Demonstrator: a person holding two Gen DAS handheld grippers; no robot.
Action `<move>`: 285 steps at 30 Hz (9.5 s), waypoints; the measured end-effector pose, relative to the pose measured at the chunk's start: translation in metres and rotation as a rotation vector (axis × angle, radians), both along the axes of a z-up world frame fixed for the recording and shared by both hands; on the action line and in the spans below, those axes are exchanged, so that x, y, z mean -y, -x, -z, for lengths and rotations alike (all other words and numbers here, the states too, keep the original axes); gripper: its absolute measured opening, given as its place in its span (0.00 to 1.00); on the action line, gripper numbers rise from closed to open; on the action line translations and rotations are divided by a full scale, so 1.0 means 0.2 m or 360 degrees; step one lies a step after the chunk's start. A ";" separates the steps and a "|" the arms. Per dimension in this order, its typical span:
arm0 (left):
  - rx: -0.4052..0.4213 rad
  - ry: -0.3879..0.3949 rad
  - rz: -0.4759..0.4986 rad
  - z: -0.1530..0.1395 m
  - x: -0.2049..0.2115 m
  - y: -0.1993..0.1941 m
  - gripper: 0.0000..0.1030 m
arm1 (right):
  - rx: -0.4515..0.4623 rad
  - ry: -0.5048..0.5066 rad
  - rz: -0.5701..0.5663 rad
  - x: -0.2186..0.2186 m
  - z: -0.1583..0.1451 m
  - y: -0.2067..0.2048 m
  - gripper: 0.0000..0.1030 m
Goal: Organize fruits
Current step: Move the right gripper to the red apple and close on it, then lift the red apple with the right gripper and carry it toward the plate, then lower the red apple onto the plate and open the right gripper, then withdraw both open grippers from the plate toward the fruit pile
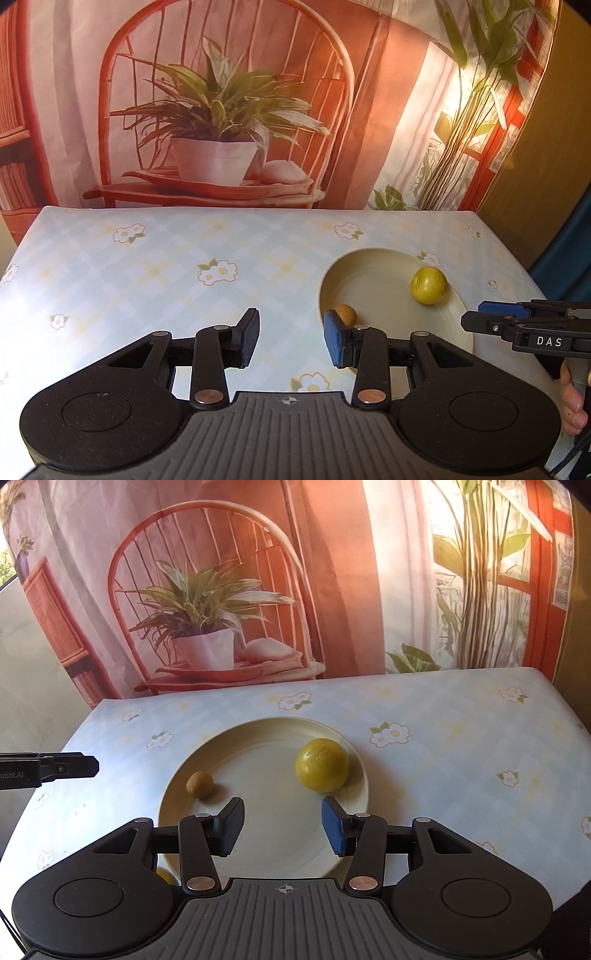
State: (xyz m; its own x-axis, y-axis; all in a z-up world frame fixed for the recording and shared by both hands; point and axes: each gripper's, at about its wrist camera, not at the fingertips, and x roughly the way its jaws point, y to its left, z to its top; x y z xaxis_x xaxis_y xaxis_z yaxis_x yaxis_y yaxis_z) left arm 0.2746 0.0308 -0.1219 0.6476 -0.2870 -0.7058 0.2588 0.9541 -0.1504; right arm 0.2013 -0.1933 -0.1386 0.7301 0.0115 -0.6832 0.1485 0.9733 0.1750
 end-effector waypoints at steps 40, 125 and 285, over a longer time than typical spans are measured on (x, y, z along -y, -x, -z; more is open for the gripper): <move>0.0039 0.0056 -0.0252 0.14 -0.59 0.39 0.46 | -0.0388 0.0486 -0.1050 -0.98 0.03 -0.18 0.62; -0.0215 0.0476 -0.0109 0.30 -0.33 0.14 0.49 | -0.0188 0.0183 -0.0837 -0.90 0.23 -0.16 0.58; 0.0272 -0.0004 -0.0115 -0.08 -0.11 0.33 0.46 | 0.0178 -0.0081 0.0056 -0.18 -0.07 0.29 0.55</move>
State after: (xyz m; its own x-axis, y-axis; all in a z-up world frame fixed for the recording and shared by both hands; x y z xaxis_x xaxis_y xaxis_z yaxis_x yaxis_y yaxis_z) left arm 0.2087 0.0527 -0.1053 0.7770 -0.2338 -0.5844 0.2111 0.9715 -0.1079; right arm 0.1436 -0.1566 -0.1248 0.8023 0.0171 -0.5967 0.1592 0.9573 0.2414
